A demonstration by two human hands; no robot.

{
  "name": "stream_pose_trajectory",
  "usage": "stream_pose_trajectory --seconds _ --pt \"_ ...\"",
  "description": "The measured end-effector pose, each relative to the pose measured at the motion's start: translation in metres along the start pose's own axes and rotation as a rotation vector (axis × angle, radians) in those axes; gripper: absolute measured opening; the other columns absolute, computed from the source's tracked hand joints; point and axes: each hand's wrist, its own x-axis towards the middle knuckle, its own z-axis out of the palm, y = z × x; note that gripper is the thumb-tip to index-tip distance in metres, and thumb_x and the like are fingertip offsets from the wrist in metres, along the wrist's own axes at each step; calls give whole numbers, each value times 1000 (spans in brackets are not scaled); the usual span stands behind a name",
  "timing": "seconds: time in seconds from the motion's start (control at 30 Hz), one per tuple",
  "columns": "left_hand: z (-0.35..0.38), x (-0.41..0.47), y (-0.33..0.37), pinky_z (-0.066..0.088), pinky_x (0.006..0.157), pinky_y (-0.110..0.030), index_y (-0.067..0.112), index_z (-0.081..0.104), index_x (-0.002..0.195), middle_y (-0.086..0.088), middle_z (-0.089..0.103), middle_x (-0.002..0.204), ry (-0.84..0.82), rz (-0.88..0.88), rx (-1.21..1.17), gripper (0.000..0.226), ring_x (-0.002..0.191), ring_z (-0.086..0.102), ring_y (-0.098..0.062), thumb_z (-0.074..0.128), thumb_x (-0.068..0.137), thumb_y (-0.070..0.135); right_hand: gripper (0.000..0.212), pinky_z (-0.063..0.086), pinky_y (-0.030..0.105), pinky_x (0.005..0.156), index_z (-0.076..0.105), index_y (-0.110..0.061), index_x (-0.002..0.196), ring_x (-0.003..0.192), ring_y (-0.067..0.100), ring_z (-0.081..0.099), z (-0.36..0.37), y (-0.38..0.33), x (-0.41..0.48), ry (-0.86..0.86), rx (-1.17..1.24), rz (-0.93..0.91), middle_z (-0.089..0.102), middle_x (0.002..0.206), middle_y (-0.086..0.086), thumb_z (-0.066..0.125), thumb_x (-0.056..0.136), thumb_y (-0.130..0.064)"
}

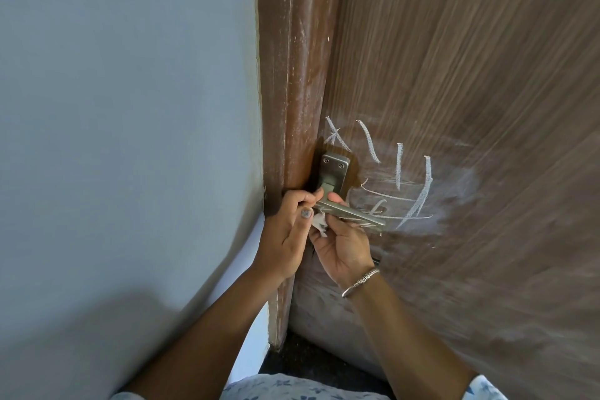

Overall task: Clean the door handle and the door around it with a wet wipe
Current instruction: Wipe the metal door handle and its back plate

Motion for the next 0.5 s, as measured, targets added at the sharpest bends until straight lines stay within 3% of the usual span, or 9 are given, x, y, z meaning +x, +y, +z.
stream_pose_trajectory --seconds 0.07,0.13,0.27,0.33,0.43,0.5 --pt "0 0 1 47 90 -21 12 49 113 -1 60 127 -9 -10 -8 58 114 56 -6 29 91 62 37 46 27 73 74 -17 87 63 14 53 1 0 0 -12 3 -11 65 78 10 44 87 5" --pt "-1 0 1 47 90 -21 12 49 112 0 60 128 -15 -16 -9 58 114 56 -6 29 90 62 31 41 23 59 68 -18 92 60 13 46 1 0 -1 3 48 -38 62 78 9 49 83 4" --pt "-2 0 1 48 86 -27 12 49 110 3 59 129 -9 -17 13 59 104 62 -15 28 90 63 21 54 27 66 65 -11 94 81 18 65 -3 3 -2 126 42 -40 68 94 9 49 90 2" --pt "-2 0 0 48 87 -25 12 49 111 3 59 129 -7 -13 14 60 107 60 -10 28 89 64 25 57 29 69 70 -11 90 83 18 68 -3 2 -1 129 29 -35 69 95 10 49 91 2" --pt "-1 0 0 46 89 -17 10 49 113 1 59 129 -9 -7 13 63 114 56 -4 29 89 64 33 47 32 87 74 -18 88 88 18 65 0 -1 0 18 -27 -29 71 94 8 46 92 -1" --pt "-1 0 0 47 87 -16 9 49 113 2 59 128 -10 -4 14 65 112 56 -2 29 89 65 35 41 32 88 74 -20 89 88 18 61 1 -3 0 -15 -102 -35 70 93 8 45 92 -1"
